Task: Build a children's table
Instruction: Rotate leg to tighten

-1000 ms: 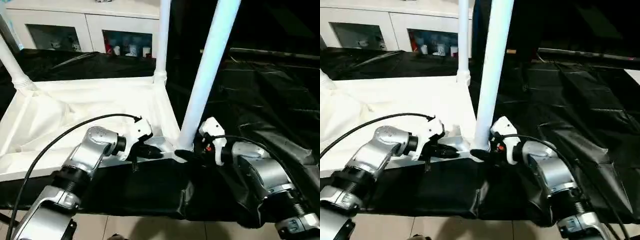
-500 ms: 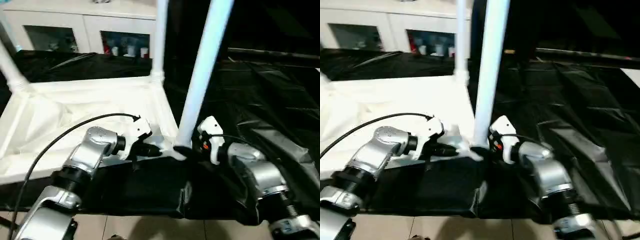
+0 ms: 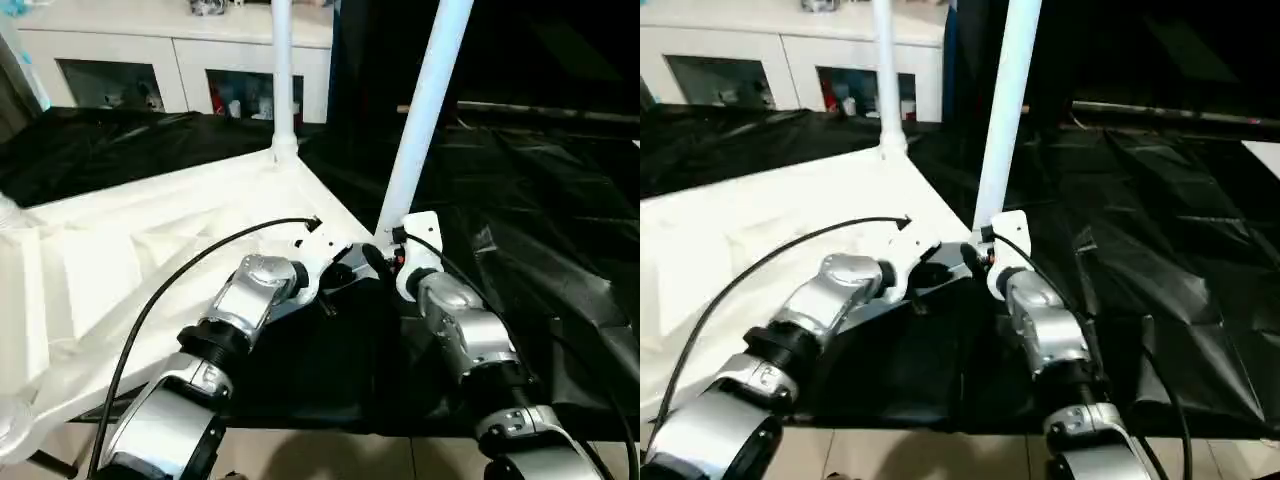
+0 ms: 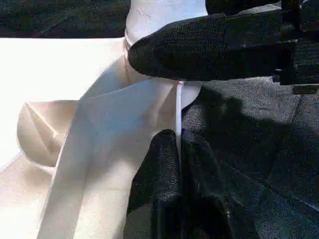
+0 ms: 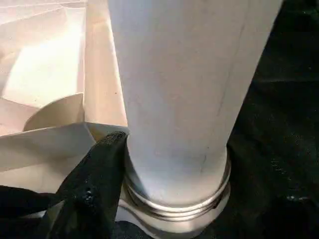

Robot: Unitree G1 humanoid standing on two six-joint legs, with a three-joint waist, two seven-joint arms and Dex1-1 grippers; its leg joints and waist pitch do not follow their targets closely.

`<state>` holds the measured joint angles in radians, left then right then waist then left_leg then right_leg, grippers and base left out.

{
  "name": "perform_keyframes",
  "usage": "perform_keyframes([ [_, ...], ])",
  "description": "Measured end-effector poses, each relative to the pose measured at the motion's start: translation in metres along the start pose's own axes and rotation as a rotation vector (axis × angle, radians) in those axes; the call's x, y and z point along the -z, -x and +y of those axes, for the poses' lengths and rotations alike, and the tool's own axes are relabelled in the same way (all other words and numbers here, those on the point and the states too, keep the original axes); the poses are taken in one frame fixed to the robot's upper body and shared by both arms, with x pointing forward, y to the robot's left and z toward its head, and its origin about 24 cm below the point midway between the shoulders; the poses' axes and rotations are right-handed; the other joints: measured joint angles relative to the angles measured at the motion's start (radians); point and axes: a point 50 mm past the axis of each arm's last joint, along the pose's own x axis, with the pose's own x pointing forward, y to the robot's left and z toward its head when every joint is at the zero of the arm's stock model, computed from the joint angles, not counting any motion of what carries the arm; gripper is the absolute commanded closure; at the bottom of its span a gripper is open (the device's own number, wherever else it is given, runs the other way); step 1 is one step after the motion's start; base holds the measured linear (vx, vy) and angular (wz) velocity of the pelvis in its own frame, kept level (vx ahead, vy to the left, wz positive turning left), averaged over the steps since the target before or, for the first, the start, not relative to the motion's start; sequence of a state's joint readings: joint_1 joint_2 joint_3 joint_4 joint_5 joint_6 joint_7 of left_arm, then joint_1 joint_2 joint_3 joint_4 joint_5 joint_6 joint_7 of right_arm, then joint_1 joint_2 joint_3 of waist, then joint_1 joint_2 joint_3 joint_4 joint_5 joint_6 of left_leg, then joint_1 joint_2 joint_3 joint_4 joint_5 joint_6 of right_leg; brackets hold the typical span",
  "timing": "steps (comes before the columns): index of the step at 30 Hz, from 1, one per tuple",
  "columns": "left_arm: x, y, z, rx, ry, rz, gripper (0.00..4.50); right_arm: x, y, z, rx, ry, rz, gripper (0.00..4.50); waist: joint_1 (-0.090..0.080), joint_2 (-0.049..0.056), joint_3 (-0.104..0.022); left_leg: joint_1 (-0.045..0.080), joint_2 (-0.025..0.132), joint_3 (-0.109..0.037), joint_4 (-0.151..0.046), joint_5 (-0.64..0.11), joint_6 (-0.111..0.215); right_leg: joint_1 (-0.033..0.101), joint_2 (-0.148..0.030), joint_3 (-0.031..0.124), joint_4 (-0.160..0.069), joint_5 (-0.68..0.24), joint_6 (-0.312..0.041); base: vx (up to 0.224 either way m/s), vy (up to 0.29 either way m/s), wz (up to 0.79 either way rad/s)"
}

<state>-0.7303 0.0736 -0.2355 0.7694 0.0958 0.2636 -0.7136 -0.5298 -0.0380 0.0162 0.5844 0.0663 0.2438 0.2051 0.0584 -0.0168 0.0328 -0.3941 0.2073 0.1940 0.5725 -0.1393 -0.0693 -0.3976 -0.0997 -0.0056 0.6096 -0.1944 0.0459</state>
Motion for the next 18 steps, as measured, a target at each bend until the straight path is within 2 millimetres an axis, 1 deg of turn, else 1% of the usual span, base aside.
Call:
perform_keyframes([
  [1,0.000,0.000,0.000,0.000,0.001,0.000,4.50,0.000,0.000,0.000,-0.003,0.000,-0.005,1.25,0.000,0.000,0.000,0.000,0.000,0.000,0.000,0.000,0.000,0.000,0.000,0.000,0.000,0.000,0.000,0.000,0.000,0.00],
  [4,0.000,0.000,0.001,-0.001,0.001,0.000,4.50,0.001,0.001,-0.001,-0.031,-0.002,-0.011,0.91,0.000,0.000,0.000,0.000,0.000,0.000,-0.002,0.000,0.000,0.000,0.000,-0.001,0.000,0.000,0.000,0.000,0.000,0.00],
  [6,0.000,0.001,0.002,0.007,0.000,0.000,4.50,0.001,0.003,-0.005,-0.070,0.013,-0.010,0.67,0.001,0.000,0.000,0.000,0.000,0.000,-0.002,0.000,0.000,-0.001,0.000,-0.001,0.000,0.000,0.000,0.000,0.000,0.00],
  [9,0.001,0.007,0.005,0.051,-0.009,-0.002,4.50,-0.001,0.013,-0.014,-0.187,0.083,0.000,0.67,0.001,-0.001,0.001,-0.001,0.000,0.000,-0.004,0.000,0.000,-0.002,0.000,-0.002,-0.001,-0.001,0.002,0.000,0.000,0.00],
  [13,0.005,0.018,0.011,0.095,-0.036,-0.003,4.50,-0.002,0.024,-0.019,-0.302,0.150,0.017,0.67,0.002,0.000,0.001,-0.002,0.002,0.000,-0.006,0.000,0.000,-0.004,0.004,-0.004,-0.001,0.001,-0.001,0.000,0.000,0.00],
  [15,0.009,0.028,0.013,0.159,-0.051,-0.004,4.50,-0.003,0.036,-0.027,-0.398,0.214,0.040,0.67,0.004,0.000,0.001,-0.005,0.002,0.000,-0.007,0.000,0.000,-0.006,0.005,-0.005,-0.001,0.000,-0.001,0.000,0.000,0.00],
  [18,0.016,0.042,0.017,0.237,-0.059,0.004,4.50,-0.004,0.044,-0.026,-0.504,0.245,0.063,0.67,0.003,0.000,0.002,-0.006,0.004,0.000,-0.006,0.000,0.000,-0.007,0.006,-0.006,-0.001,-0.001,-0.002,0.000,0.000,0.00],
])
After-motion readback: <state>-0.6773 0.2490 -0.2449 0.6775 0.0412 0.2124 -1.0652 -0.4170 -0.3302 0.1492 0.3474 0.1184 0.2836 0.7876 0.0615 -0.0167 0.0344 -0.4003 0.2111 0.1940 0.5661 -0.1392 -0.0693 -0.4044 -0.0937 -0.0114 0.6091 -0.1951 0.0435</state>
